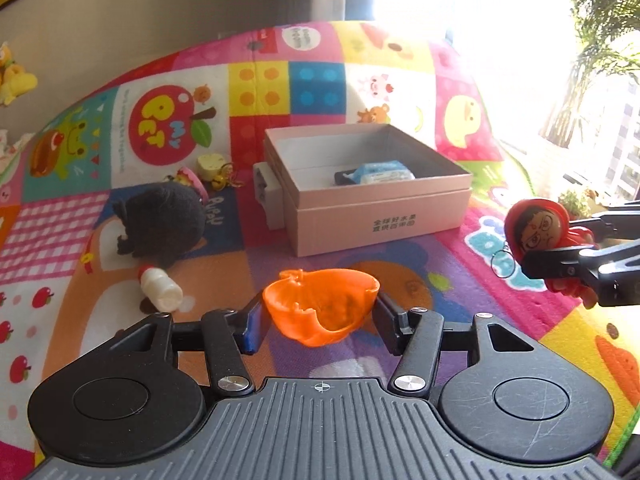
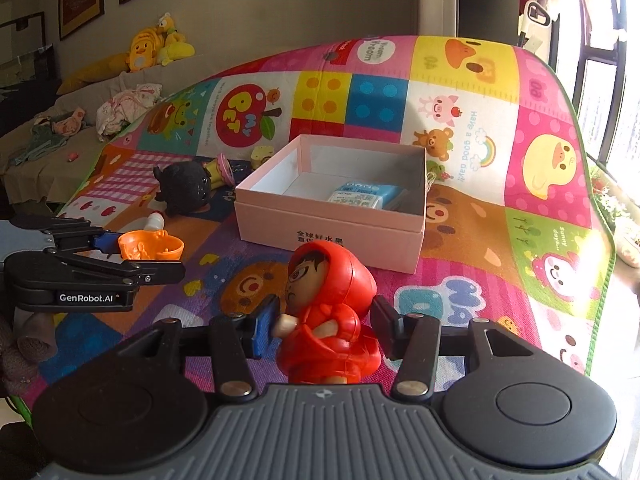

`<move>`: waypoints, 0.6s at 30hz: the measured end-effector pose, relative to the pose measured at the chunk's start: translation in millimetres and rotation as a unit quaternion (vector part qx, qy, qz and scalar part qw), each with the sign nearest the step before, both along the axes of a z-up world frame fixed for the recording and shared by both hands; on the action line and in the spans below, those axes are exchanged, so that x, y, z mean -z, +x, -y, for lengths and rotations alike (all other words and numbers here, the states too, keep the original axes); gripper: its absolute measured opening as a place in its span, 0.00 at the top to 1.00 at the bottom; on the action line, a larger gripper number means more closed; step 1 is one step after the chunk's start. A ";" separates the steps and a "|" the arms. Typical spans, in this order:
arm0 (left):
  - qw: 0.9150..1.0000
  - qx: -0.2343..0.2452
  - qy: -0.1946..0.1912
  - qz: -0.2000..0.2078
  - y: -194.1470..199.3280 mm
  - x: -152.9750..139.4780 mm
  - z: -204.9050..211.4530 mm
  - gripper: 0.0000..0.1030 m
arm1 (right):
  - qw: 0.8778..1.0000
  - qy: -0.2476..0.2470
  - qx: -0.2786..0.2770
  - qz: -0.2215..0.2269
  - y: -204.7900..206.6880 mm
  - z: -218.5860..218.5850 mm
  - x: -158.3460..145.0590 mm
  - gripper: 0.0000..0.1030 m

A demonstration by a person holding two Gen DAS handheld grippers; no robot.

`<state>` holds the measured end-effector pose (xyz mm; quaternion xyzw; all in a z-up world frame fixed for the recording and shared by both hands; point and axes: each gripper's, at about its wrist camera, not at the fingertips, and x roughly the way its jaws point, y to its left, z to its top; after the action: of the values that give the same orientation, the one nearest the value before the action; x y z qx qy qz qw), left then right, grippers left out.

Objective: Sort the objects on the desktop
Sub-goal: 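Drop the orange cup into the pink box with the left tool while the right tool lifts the doll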

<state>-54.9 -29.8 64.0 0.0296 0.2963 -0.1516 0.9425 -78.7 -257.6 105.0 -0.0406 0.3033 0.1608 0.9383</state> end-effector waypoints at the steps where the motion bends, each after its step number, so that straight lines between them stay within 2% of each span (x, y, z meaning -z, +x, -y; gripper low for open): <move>1: 1.000 0.009 -0.002 0.015 -3.2 -9.1 2.5 0.42 | 1.000 0.007 -0.003 0.010 -1.0 2.6 -10.0 0.51; 6: 0.995 0.022 0.009 0.094 10.3 -48.4 18.3 0.42 | 0.995 0.057 -0.008 0.079 9.6 18.0 -75.9 0.51; 8: 0.994 0.020 0.010 0.106 30.9 -54.5 26.8 0.42 | 0.993 0.061 0.001 0.105 18.5 21.2 -90.9 0.51; 10: 0.994 0.022 0.004 0.104 56.9 -53.6 36.1 0.42 | 0.991 0.058 0.015 0.118 27.8 22.7 -97.5 0.51; 13: 0.996 0.019 0.009 0.092 100.1 -40.9 52.3 0.42 | 0.991 0.058 0.026 0.115 40.5 24.9 -96.2 0.52; 18: 1.000 0.013 0.017 0.022 158.3 -3.3 64.4 0.42 | 0.994 0.049 0.042 0.088 59.4 28.6 -78.3 0.52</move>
<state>103.4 -94.1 67.3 0.0528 0.2777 -0.1577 0.9462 -19.3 -286.2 183.3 0.0040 0.2132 0.1319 0.9681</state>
